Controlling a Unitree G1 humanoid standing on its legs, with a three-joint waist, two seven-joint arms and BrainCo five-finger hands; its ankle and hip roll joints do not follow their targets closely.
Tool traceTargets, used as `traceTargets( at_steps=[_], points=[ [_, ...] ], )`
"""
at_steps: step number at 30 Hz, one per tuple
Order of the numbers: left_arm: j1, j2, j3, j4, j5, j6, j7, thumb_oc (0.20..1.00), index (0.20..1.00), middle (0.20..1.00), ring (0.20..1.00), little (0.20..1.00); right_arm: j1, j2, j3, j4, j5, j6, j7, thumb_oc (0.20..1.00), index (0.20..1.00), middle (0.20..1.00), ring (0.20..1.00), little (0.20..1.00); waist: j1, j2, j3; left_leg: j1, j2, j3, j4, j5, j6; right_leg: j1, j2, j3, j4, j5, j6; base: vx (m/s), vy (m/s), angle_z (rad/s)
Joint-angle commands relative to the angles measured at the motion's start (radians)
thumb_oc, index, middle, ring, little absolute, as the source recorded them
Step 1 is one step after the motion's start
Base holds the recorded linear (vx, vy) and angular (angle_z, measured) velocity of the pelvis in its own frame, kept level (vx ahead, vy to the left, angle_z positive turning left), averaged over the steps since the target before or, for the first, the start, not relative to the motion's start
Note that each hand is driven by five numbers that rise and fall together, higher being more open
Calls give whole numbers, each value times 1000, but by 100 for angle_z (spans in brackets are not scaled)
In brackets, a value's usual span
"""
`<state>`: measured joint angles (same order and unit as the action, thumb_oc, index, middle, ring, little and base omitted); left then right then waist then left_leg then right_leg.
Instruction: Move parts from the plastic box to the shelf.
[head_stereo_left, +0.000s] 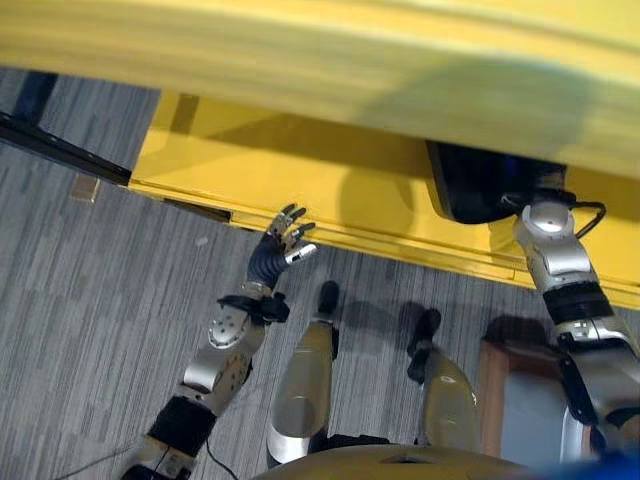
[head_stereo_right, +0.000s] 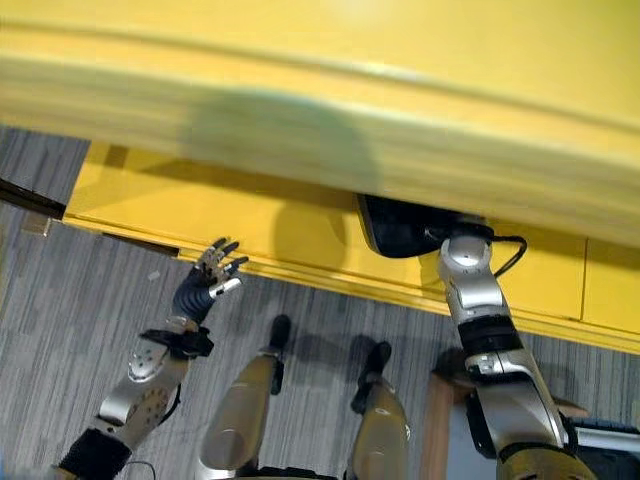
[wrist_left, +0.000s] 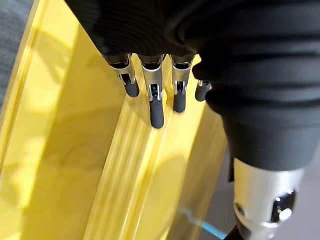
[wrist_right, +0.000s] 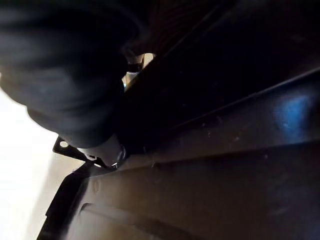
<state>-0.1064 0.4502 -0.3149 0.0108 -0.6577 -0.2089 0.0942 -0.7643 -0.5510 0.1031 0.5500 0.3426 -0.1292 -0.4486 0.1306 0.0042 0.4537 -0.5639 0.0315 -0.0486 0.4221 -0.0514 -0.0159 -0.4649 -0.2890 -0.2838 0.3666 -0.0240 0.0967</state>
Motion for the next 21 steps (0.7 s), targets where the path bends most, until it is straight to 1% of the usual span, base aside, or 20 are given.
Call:
traceTargets(
  at_steps=[1,5,8,9,12,13,14,15,21],
  points=[
    [78,-5,-26,-45,11,-10,25,1000,1000,1000,1000,1000,-33,-78,9,-32,53,-69,-49,200,200,200,200,200,-6,2,-91,-17,10,33,-1,16,-31,25,26,18,124,-77,0,-31,15,0],
    [54,-25,-37,-35,15,-10,48,1000,1000,1000,1000,1000,-97,-112,20,49,73,-69,-61,200,200,200,200,200,-12,10,-79,-121,13,25,123,-27,-25,-84,19,42,246,-123,-15,-47,22,-6],
    [39,-36,-47,-28,20,-8,59,1000,1000,1000,1000,1000,-109,-124,21,82,77,-67,-64,200,200,200,200,200,-21,17,-72,-174,12,21,189,-54,-22,-143,15,52,320,-158,-26,-3,1,-5],
    [37,-36,-48,-27,21,-8,61,1000,1000,1000,1000,1000,-114,-136,24,99,74,-63,-66,200,200,200,200,200,-23,16,-72,-175,12,17,210,-87,-27,-150,17,63,344,-184,-21,41,-14,-1],
    [37,-36,-52,-32,16,-15,63,1000,1000,1000,1000,1000,-139,-165,31,142,74,-65,-68,200,200,200,200,200,-25,20,-74,-217,17,15,250,-100,-28,-192,17,70,381,-197,-27,-18,-5,0],
    [36,-29,-56,-36,10,-19,68,1000,1000,1000,1000,1000,-187,-194,46,200,82,-69,-70,200,200,200,200,200,-23,22,-76,-249,21,14,280,-110,-27,-230,14,76,409,-205,-28,-43,11,-8],
    [36,-29,-56,-36,10,-20,68,1000,1000,1000,1000,1000,-189,-195,47,203,82,-69,-70,200,200,200,200,200,-23,22,-77,-252,22,14,282,-111,-27,-233,14,77,410,-205,-28,-57,14,-7],
    [35,-27,-59,-37,8,-20,71,1000,1000,1000,1000,1000,-206,-217,55,233,86,-69,-71,200,200,200,200,200,-26,23,-78,-272,24,15,302,-116,-27,-252,13,80,426,-209,-30,-32,8,-5],
    [28,-18,-64,-30,1,-28,74,1000,1000,1000,1000,1000,-283,-266,101,360,102,-63,-59,200,200,200,200,200,-27,23,-89,-304,25,11,318,-120,-28,-288,14,83,446,-219,-33,-11,1,-1]
  ],
)
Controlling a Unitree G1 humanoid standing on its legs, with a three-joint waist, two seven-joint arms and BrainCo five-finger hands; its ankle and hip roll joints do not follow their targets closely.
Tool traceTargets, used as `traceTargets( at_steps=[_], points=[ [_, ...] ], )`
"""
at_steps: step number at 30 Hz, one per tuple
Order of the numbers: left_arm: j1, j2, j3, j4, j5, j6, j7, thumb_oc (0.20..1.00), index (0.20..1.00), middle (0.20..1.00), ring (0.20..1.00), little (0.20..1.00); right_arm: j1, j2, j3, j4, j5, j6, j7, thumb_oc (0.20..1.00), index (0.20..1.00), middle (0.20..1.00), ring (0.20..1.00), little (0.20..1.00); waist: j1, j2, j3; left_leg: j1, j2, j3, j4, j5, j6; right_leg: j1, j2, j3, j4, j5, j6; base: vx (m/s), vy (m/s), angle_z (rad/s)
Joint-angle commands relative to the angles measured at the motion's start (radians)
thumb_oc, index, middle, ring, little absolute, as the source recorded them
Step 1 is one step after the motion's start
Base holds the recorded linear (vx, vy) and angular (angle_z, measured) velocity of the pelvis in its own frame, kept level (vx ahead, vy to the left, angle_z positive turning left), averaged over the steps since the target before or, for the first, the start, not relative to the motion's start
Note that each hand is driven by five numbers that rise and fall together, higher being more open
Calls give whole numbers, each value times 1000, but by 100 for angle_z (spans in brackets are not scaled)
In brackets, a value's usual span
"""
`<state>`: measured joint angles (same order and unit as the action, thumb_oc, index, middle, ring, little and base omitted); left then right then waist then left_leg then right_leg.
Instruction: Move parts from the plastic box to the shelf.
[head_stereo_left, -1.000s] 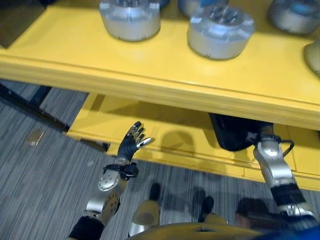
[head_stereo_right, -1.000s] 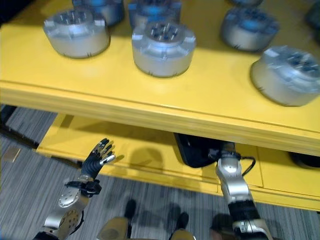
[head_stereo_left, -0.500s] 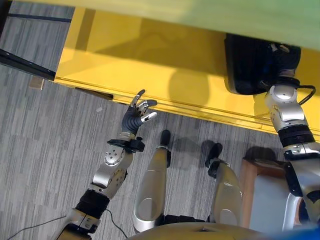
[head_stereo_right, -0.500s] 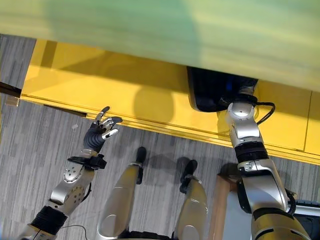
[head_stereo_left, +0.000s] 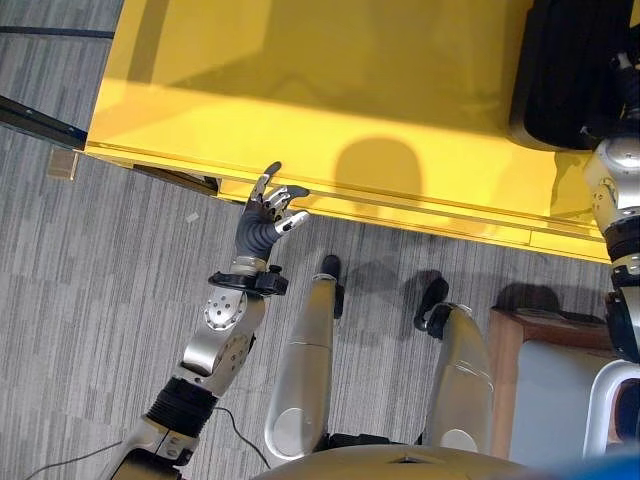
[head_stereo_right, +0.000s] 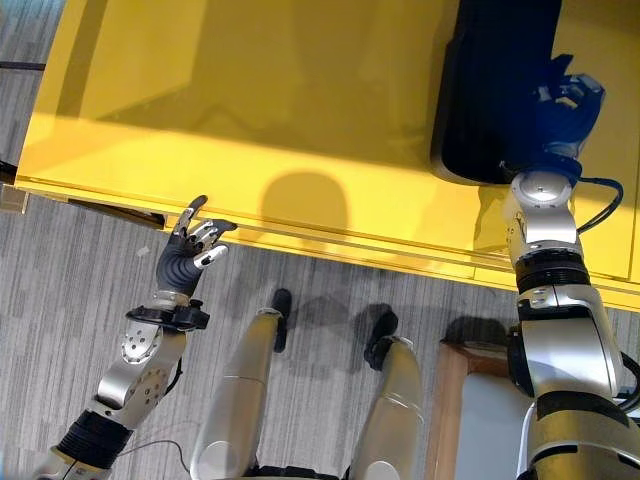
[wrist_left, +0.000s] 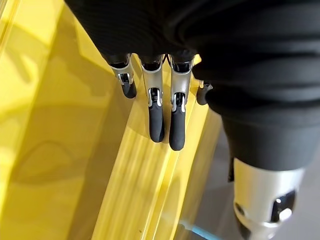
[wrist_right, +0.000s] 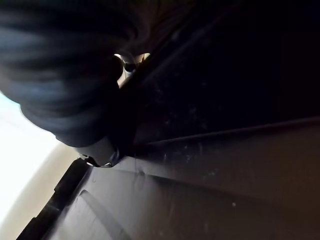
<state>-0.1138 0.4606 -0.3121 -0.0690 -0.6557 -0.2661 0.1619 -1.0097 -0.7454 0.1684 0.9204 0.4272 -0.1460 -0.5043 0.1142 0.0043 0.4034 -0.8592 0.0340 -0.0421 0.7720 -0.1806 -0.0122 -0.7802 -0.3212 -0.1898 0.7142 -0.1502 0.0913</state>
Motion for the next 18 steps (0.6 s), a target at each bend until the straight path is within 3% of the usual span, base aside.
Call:
traceTargets(
  at_steps=[1,18],
  points=[
    [37,-24,-70,53,-6,25,4,1000,1000,1000,1000,1000,-69,-94,70,56,17,-37,11,200,200,200,200,200,-7,21,-43,-11,22,3,-37,12,-33,21,46,-12,98,-91,-28,0,0,0],
    [25,14,-96,63,-20,9,-26,1000,1000,1000,1000,1000,-269,-167,287,369,-53,19,104,200,200,200,200,200,7,20,-63,7,29,-3,-77,41,-46,38,54,-18,65,-76,-26,0,0,0]
  ],
)
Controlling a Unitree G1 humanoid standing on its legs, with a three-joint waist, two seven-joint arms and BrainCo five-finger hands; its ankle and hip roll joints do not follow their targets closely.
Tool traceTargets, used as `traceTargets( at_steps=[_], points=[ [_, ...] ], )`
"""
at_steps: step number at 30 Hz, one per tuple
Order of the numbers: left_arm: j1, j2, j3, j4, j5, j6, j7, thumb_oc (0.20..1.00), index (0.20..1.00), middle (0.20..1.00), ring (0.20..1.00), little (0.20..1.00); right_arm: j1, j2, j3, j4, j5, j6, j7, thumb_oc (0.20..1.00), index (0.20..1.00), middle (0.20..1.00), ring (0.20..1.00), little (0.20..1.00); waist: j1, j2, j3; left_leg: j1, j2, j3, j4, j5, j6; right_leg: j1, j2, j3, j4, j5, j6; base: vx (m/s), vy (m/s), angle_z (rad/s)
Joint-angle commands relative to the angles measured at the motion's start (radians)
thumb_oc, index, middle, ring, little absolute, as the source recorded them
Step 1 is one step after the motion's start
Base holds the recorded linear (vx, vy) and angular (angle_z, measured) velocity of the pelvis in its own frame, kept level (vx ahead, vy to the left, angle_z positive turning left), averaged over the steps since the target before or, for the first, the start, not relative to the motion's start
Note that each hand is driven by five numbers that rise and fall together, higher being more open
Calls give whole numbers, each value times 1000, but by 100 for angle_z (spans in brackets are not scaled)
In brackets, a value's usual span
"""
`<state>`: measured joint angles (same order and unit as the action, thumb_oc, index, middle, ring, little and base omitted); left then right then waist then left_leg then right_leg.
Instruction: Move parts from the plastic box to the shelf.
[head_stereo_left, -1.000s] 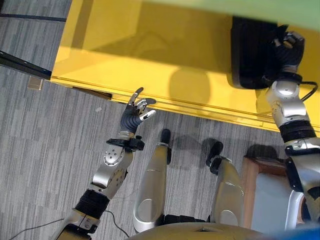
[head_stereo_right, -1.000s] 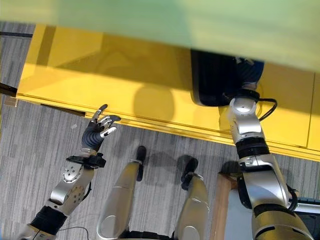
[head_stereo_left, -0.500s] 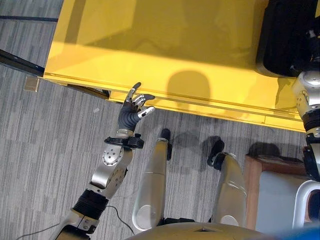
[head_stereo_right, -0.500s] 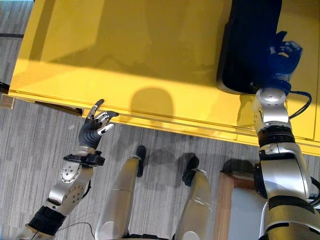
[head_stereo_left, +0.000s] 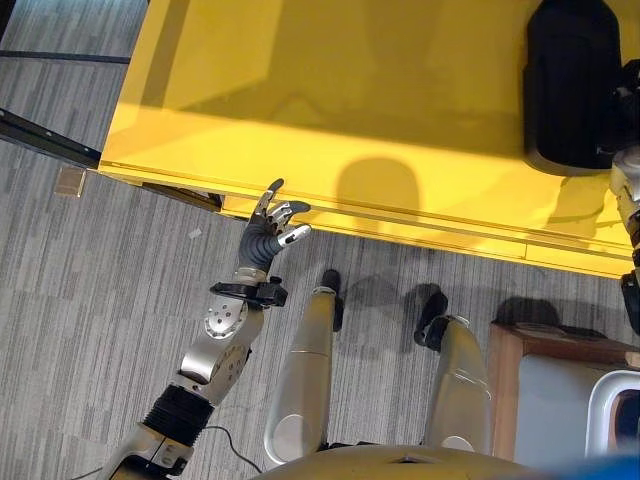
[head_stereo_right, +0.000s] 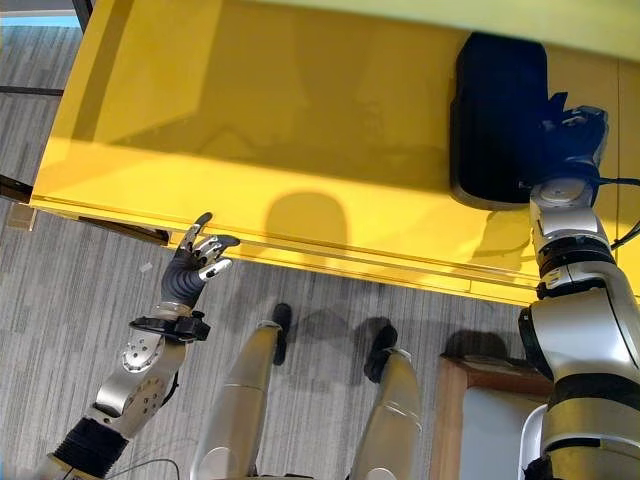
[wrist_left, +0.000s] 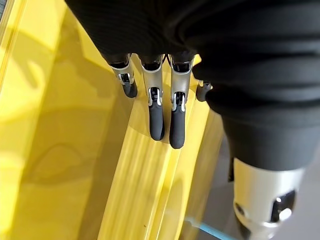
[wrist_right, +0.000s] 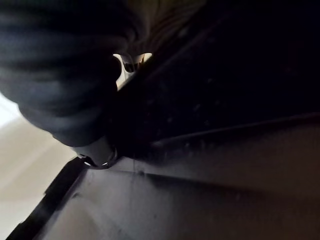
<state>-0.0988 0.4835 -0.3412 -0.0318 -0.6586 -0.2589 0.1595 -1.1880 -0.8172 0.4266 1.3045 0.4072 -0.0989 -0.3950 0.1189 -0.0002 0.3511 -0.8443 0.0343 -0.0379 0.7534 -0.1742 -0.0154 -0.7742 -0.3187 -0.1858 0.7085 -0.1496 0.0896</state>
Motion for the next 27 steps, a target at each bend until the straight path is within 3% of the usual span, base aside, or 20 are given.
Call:
traceTargets(
  at_steps=[1,22,23,25,26,27],
  points=[
    [10,-9,-67,26,-17,2,-23,1000,1000,1000,1000,1000,-93,-95,30,-14,-33,-28,-5,200,200,200,200,200,2,25,-11,-8,29,-8,-59,35,-42,33,52,-22,70,-76,-25,0,0,0],
    [13,6,-79,27,-26,5,-23,1000,1000,1000,1000,1000,-117,-70,13,57,19,-15,-10,200,200,200,200,200,3,30,-4,-6,28,-1,-61,39,-38,36,55,-18,62,-69,-21,0,0,0],
    [14,6,-78,28,-26,5,-23,1000,1000,1000,1000,1000,-117,-68,12,57,20,-16,-11,288,288,288,288,288,4,30,-4,-5,28,0,-61,39,-38,36,55,-18,62,-70,-21,0,0,0],
    [16,8,-77,32,-28,2,-22,1000,1000,1000,1000,1000,-116,-65,13,49,35,-20,2,592,592,592,592,592,3,30,-4,-6,27,0,-62,40,-38,37,54,-18,61,-69,-22,0,0,0],
    [16,8,-75,32,-29,1,-23,1000,1000,1000,1000,1000,-117,-64,15,47,39,-21,4,950,950,950,950,950,4,30,-4,-6,26,-1,-63,41,-38,37,54,-18,61,-69,-22,0,0,0],
    [19,9,-77,34,-31,1,-23,1000,1000,1000,1000,1000,-117,-63,10,43,51,-23,3,1000,1000,1000,1000,1000,2,28,-3,-9,27,-2,-59,41,-38,36,54,-18,63,-70,-22,0,0,0]
  ],
)
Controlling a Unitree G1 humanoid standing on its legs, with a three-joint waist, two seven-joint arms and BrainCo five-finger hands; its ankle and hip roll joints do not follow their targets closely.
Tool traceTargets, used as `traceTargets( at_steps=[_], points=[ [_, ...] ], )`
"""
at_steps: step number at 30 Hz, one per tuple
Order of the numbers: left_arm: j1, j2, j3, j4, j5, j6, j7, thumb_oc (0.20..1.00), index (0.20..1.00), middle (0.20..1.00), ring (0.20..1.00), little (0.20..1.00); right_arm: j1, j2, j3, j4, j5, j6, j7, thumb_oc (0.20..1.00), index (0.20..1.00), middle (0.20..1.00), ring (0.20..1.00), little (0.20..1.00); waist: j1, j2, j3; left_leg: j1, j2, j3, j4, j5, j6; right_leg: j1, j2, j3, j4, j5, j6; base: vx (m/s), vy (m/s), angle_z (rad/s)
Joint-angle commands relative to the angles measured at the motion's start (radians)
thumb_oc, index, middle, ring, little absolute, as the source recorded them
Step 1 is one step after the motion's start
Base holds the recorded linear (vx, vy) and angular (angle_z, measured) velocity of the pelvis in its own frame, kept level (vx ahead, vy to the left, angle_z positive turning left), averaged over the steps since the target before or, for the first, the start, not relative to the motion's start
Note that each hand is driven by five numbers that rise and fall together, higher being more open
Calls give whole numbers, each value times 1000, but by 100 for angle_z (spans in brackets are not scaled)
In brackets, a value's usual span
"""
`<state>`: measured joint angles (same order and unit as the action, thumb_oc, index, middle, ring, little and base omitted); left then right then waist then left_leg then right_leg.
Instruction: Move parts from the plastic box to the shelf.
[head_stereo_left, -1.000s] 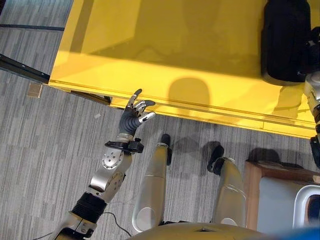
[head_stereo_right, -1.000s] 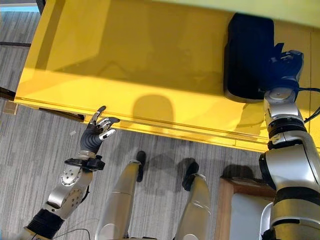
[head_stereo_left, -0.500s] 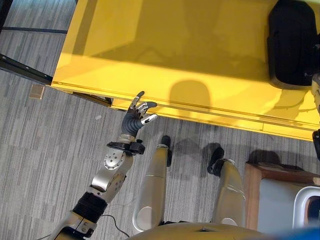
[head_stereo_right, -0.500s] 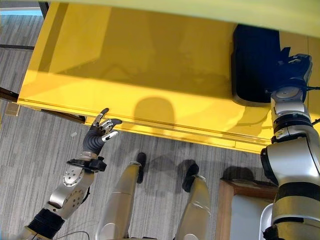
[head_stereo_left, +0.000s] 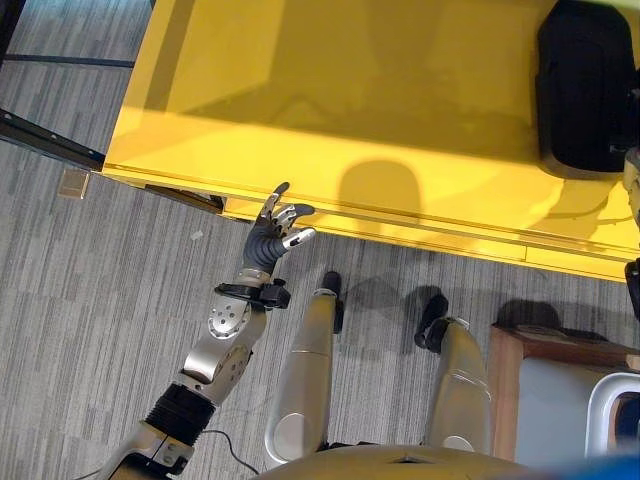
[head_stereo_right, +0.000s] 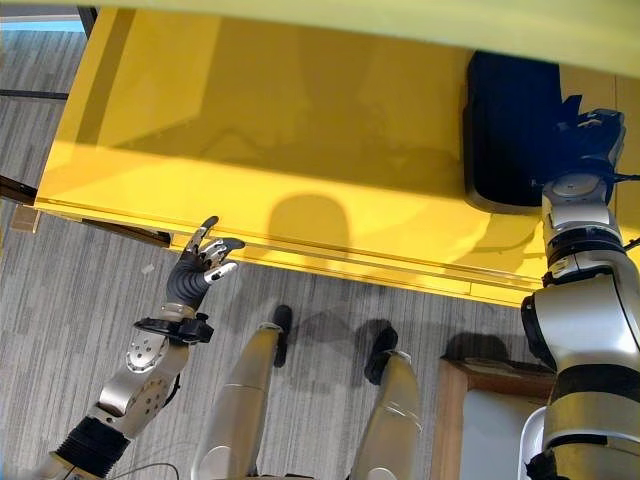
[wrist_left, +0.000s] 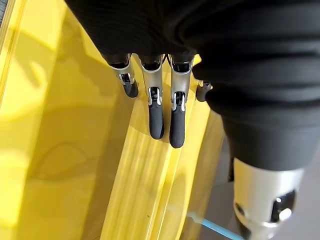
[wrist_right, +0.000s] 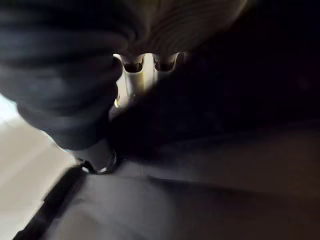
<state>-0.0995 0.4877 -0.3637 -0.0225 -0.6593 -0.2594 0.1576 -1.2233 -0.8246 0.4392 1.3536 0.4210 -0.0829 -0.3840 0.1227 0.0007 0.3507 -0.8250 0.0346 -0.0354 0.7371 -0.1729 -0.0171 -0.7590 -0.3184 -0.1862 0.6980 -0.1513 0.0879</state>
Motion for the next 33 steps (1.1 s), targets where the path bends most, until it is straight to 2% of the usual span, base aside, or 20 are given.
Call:
traceTargets(
  at_steps=[1,13,20,28,33],
  points=[
    [20,5,-54,24,-30,2,-21,1000,1000,1000,1000,1000,-82,-55,-2,-6,37,-39,-8,1000,1000,1000,1000,1000,-1,27,-3,-29,27,-5,-43,39,-36,21,53,-17,73,-69,-20,0,0,0],
    [33,7,-37,33,-40,-2,-17,1000,1000,1000,1000,1000,-61,-54,-10,-123,39,-70,-34,1000,1000,1000,1000,1000,-16,18,3,-27,31,0,-42,41,-38,15,57,-12,78,-66,-22,0,0,0],
    [38,3,-31,33,-49,-3,-15,1000,1000,1000,1000,1000,-51,-82,-21,-234,33,-90,-66,1000,1000,1000,1000,1000,-30,12,1,-32,36,0,-36,38,-38,10,61,-8,79,-65,-24,0,0,0],
    [40,-10,-18,39,-58,-7,-2,1000,1000,1000,1000,1000,19,-104,-144,-447,47,-140,-146,1000,1000,1000,1000,1000,-47,11,-2,-34,38,-1,-36,36,-39,7,63,-6,83,-71,-26,1,-2,-1],
    [48,-14,-4,37,-52,-6,1,1000,1000,1000,1000,1000,99,-132,-226,-590,-18,-149,-201,1000,1000,1000,1000,1000,-54,11,-8,-32,39,-3,-34,35,-38,10,63,-5,84,-74,-27,-14,1,0]
  ],
)
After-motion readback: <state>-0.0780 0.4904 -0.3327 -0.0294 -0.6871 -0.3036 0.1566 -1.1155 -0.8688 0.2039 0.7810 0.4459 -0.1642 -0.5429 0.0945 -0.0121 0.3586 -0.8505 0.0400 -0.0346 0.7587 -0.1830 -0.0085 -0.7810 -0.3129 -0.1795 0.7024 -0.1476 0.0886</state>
